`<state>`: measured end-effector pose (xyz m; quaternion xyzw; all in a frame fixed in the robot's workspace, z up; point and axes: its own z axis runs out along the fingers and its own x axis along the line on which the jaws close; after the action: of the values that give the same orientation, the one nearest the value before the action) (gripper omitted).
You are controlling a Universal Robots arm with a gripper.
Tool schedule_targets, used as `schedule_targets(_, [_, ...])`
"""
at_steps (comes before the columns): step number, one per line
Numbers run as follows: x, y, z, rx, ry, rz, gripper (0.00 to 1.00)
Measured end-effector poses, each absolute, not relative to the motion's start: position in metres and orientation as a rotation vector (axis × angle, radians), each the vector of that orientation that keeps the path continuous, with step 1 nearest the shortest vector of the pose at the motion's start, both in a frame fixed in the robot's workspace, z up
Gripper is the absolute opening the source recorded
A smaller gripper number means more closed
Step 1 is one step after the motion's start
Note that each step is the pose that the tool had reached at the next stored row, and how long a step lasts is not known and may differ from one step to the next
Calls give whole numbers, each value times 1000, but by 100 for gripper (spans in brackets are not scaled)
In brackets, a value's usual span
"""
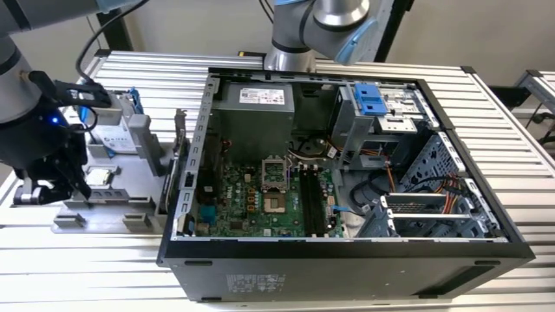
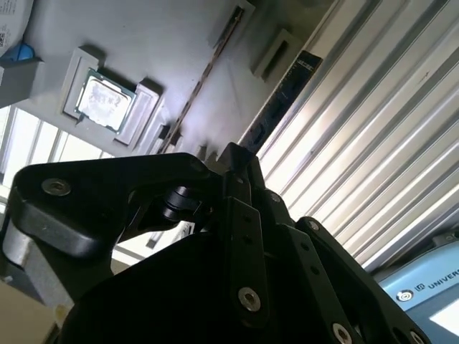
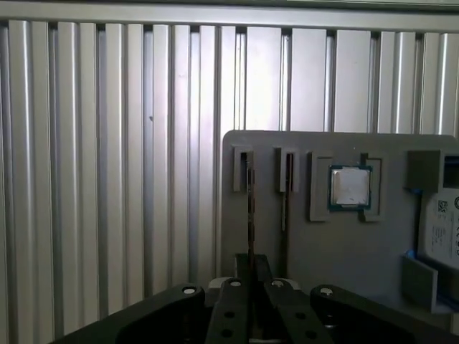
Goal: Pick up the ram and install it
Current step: 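Pick up the ram and move it above insertion slot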
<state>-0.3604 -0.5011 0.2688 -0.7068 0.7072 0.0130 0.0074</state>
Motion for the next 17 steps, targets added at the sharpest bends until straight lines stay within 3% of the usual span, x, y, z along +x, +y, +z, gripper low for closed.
schedule_targets(17, [-360, -501, 300, -2210, 2211, 41, 0])
